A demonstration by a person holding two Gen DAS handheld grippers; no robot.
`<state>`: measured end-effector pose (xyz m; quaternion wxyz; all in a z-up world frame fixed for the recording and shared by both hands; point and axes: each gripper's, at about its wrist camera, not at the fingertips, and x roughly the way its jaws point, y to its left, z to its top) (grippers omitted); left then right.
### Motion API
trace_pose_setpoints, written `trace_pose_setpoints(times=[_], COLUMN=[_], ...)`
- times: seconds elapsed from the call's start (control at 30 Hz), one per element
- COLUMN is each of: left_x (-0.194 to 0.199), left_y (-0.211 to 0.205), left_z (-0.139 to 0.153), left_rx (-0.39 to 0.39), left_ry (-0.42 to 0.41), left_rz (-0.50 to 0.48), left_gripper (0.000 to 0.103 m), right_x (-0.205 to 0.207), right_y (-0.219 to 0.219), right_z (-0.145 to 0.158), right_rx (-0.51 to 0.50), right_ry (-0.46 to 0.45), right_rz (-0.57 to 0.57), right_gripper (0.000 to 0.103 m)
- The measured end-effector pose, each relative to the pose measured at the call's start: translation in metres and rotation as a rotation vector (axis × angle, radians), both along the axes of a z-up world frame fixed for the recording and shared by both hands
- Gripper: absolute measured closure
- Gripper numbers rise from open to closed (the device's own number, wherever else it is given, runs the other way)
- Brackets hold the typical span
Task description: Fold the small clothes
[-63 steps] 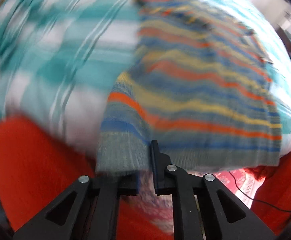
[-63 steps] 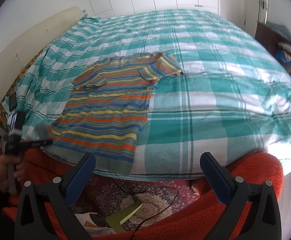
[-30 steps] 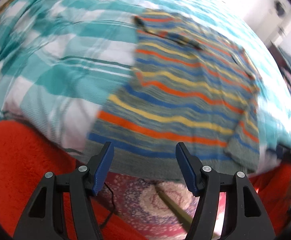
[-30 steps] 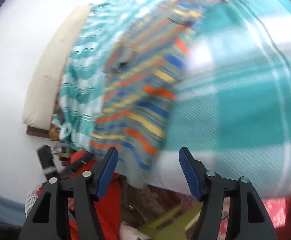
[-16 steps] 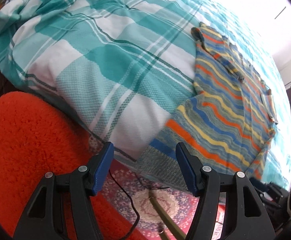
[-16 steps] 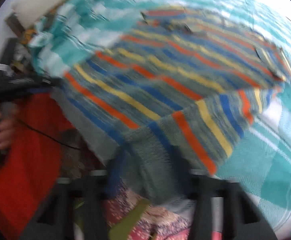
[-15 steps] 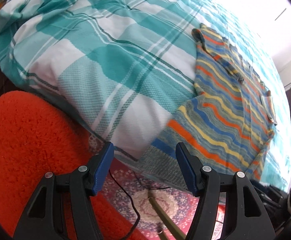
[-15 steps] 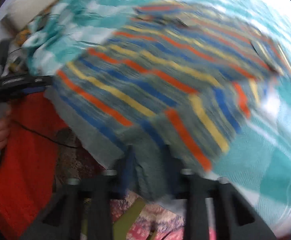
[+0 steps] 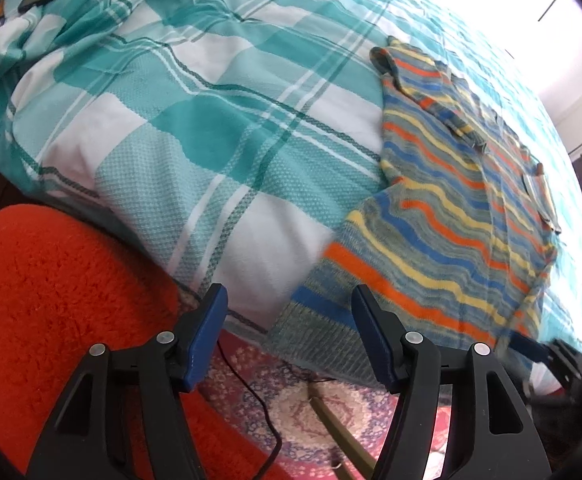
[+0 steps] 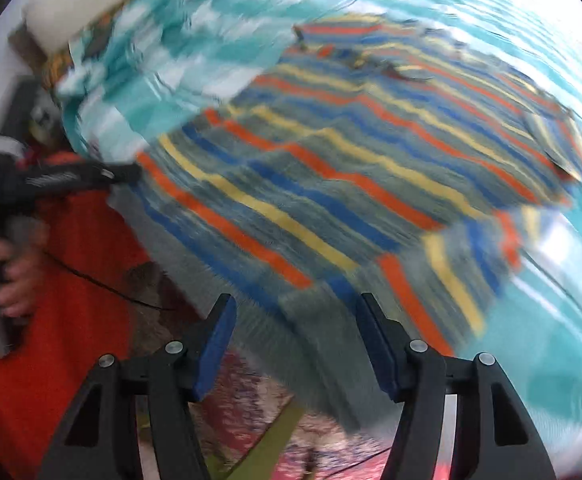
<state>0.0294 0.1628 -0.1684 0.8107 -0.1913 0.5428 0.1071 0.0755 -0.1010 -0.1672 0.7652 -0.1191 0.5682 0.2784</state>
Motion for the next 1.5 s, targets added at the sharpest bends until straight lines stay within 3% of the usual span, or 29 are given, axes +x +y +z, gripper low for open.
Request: trace_pose_setpoints(times=[0.03,0.07,0.13,0.3,0.4,0.5,0.6,0.67,0.7,0.83,0.97,1.0,1.03,1.07,1.1,1.13,1.2,1.37,1.5], left_x=[-0.002,-0.004,-0.009,-0.006,-0.003,0.001,0.004,0.010,0.013,0.028,0.039,0.040,0.039,0.038,0.036,0.035,0.029,0.021,0.027], left_y=[0.002,0.003,0.006,0.007,0.004,-0.001,-0.006,-0.010,-0.011,-0.005,-0.006,-0.009,-0.014,-0.018,-0.027,-0.033,-0.042,-0.050,-0.048], left_z=[0.000,0.000,0.001,-0.002,-0.001,-0.001,0.002,0.005,0.008,0.003,-0.013,-0.014,-0.013,-0.012,-0.010,-0.008,-0.002,0.006,-0.022], left_rx=[0.004,0.004,0.000,-0.016,-0.033,-0.038,-0.032,-0.027,-0.013,-0.031,-0.035,-0.024,-0.012,0.003,0.034,0.053,0.085,0.016,0.087], left_ry=[0.001,0.000,-0.004,0.002,0.000,0.009,0.009,0.006,0.001,0.007,0.073,0.080,0.087,0.097,0.115,0.127,0.132,0.135,0.242], left_rz=[0.004,0.008,0.019,-0.003,-0.020,-0.049,-0.111,-0.213,-0.256,-0.330,-0.339,-0.347,-0.365,-0.383,-0.419,-0.443,-0.469,-0.434,-0.383], left_gripper=[0.036,0.036,0.036,0.039,0.039,0.039,0.039,0.037,0.037,0.032,0.036,0.040,0.054,0.063,0.084,0.096,0.099,0.100,0.100], right_x=[0.005,0.009,0.012,-0.014,-0.033,-0.041,-0.041,-0.038,-0.035,-0.027,-0.020,-0.019,-0.020,-0.021,-0.022,-0.024,-0.029,-0.036,-0.033], right_y=[-0.002,-0.007,-0.034,-0.118,-0.170,-0.200,-0.212,-0.212,-0.214,-0.216,-0.202,-0.196,-0.193,-0.188,-0.186,-0.186,-0.187,-0.199,-0.210], right_z=[-0.007,-0.010,-0.002,0.049,0.058,0.045,0.030,0.021,0.019,0.008,-0.019,-0.023,-0.025,-0.024,-0.021,-0.016,0.005,0.032,0.007], right_rx=[-0.009,0.001,0.084,0.275,0.256,0.219,0.296,0.352,0.385,0.442,0.315,0.312,0.304,0.298,0.298,0.297,0.302,0.287,0.215], right_ry=[0.001,0.022,0.075,0.111,0.130,0.172,0.231,0.255,0.256,0.287,0.322,0.344,0.352,0.357,0.353,0.344,0.310,0.288,0.348], right_rz=[-0.026,-0.073,-0.169,-0.353,-0.479,-0.550,-0.581,-0.594,-0.598,-0.586,-0.526,-0.500,-0.480,-0.451,-0.440,-0.433,-0.417,-0.420,-0.469], right_gripper=[0.076,0.089,0.092,0.092,0.092,0.092,0.082,0.050,0.045,0.044,0.044,0.044,0.053,0.087,0.096,0.096,0.096,0.096,0.096])
